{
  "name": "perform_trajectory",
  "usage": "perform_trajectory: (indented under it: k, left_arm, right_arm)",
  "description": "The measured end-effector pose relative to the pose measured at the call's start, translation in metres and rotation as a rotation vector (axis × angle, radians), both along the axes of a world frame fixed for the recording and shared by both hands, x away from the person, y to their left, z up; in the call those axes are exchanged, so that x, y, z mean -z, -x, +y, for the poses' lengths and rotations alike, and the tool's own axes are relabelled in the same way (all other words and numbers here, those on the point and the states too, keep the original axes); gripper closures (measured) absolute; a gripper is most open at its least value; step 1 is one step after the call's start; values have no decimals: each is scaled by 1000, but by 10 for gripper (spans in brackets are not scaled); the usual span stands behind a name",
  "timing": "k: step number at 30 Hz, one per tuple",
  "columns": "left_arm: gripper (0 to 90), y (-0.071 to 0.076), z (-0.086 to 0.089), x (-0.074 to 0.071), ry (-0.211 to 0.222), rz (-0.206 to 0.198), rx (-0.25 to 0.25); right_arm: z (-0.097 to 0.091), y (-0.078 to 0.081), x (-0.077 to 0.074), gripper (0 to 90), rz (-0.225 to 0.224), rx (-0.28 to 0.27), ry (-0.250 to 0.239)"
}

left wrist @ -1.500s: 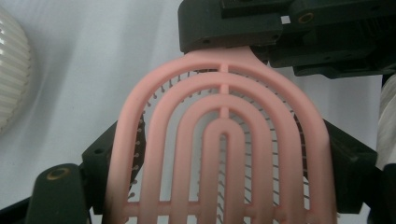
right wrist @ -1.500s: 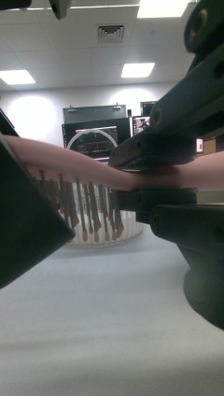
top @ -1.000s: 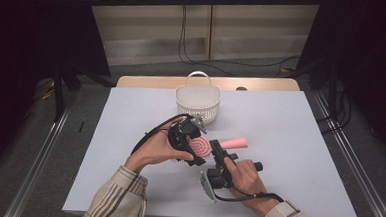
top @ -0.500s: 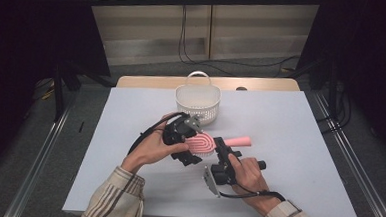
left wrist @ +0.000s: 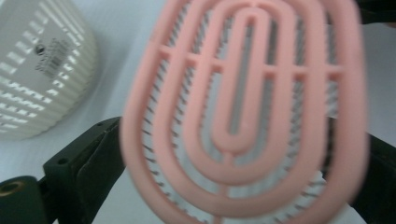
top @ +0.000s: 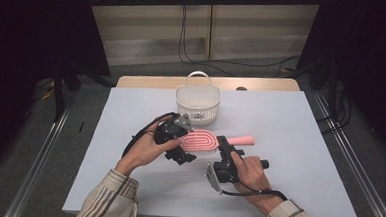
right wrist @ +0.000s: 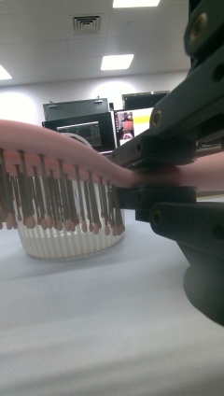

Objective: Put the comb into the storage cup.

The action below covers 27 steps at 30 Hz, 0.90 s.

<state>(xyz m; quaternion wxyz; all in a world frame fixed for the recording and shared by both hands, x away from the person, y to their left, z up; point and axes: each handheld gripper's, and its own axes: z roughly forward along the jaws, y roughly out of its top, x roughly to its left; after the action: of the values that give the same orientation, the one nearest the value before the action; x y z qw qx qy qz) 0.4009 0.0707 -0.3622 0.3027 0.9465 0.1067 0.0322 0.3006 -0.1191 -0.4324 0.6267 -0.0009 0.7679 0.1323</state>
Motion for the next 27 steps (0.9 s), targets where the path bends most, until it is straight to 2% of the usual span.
perform_trajectory:
  k: [4, 6, 7, 12, 17, 22, 26, 27]
  left_arm:
    - [46, 3, 3, -1, -2, -26, -19]
    - [45, 4, 4, 0, -1, -20, -27]
    - [46, 4, 6, 2, -6, -17, -31]
    - [49, 1, 14, 7, 29, -10, -68]
    - [47, 2, 20, 8, 52, 1, -70]
    - [47, 5, 23, 9, 64, -17, -74]
    - [50, 6, 28, 3, 115, -34, -97]
    - [47, 6, 29, 2, 132, -32, -94]
  right_arm:
    - [-1, -1, -1, 811, -1, 1, 0]
    - [-3, -2, -1, 811, 2, 0, 5]
    - [-3, -1, 0, 811, 5, 7, -7]
    - [-8, -3, -2, 811, 9, 15, -15]
    - [-14, -3, -3, 811, 16, 37, -41]
    - [-20, -5, -5, 811, 20, 44, -61]
    - [-26, -6, -9, 811, 20, 53, -81]
    - [-27, -5, -10, 811, 27, 65, -102]
